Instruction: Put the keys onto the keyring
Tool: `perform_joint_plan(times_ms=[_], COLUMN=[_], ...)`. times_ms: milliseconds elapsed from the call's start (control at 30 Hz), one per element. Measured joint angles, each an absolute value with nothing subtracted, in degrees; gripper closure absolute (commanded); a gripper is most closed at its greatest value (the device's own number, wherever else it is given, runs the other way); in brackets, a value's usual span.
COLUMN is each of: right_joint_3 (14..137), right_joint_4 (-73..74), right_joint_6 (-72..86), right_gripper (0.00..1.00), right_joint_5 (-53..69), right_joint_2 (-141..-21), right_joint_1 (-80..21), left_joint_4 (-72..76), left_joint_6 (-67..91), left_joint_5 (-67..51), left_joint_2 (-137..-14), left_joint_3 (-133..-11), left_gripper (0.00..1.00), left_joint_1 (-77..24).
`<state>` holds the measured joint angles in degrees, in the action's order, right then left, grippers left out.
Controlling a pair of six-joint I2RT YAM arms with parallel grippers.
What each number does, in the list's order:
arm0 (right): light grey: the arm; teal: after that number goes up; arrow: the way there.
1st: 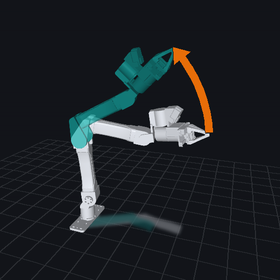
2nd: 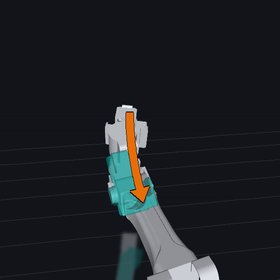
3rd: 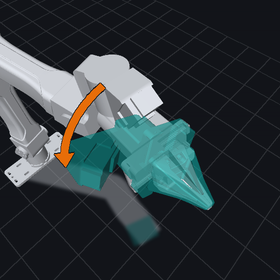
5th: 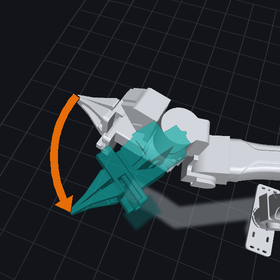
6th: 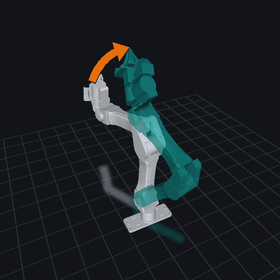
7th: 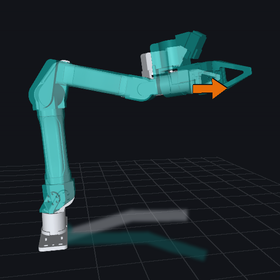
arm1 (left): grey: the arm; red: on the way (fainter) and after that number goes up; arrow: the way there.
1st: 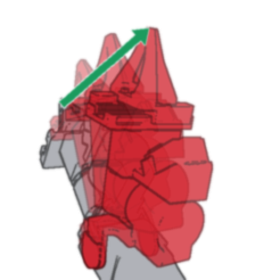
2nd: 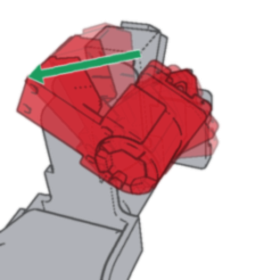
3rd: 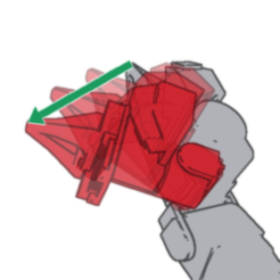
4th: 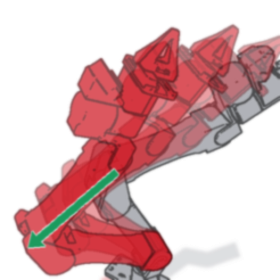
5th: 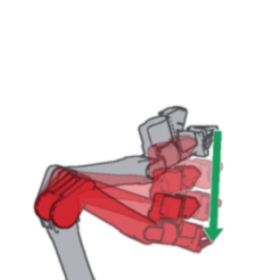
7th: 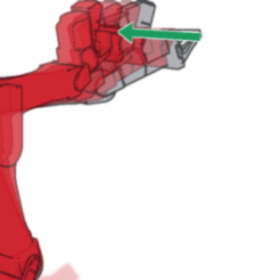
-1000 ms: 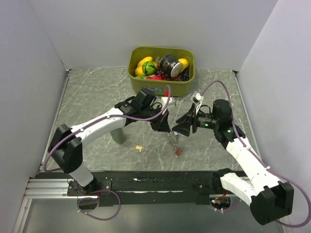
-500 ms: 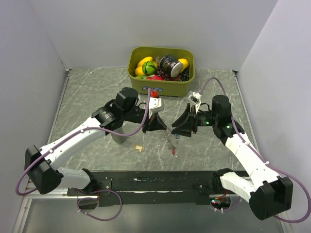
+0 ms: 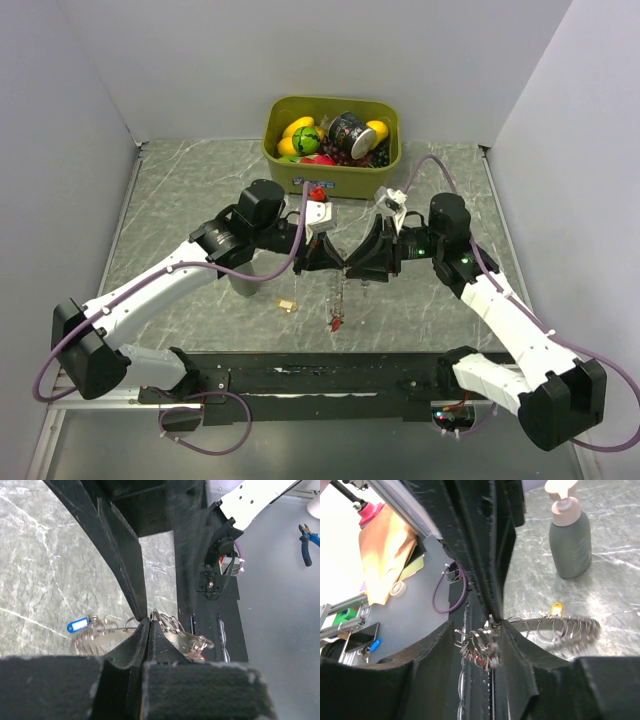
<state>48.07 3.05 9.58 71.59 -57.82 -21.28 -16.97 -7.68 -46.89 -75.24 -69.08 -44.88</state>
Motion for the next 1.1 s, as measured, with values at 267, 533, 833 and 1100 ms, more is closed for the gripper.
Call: perform_joint_plan(times_ms=[267,533,833,1100], right_joint_3=[48.1,48.5,46.1,39.0], right_joint_4=[3.4,3.5,-2.5,-22.1], right_joint_6=[9.8,10.2,16.1,29.6], right_gripper=[1.00,1.00,1.00,1.00], right_joint_5=[69.7,68.4,60.0,52.9], right_joint_2=[-59.5,-59.6,-54.0,-47.8], right_joint_1=[-21.4,-21.4,-21.4,-21.4], left_joint_4=[-15.1,-13.3,-3.0,20.5], left_joint_6=[-6.6,-4.7,4.1,25.4], left_joint_5=[-47.5,-45.9,-38.7,-44.8], left_joint_2=[-75.1,-74.0,-68.2,-67.1], left_joint_3=[-68.8,-67.5,-64.1,-58.0], left_gripper=[0.99,0.96,0.43,0.45], left_joint_1=[-44.8,-44.5,-43.9,-37.1])
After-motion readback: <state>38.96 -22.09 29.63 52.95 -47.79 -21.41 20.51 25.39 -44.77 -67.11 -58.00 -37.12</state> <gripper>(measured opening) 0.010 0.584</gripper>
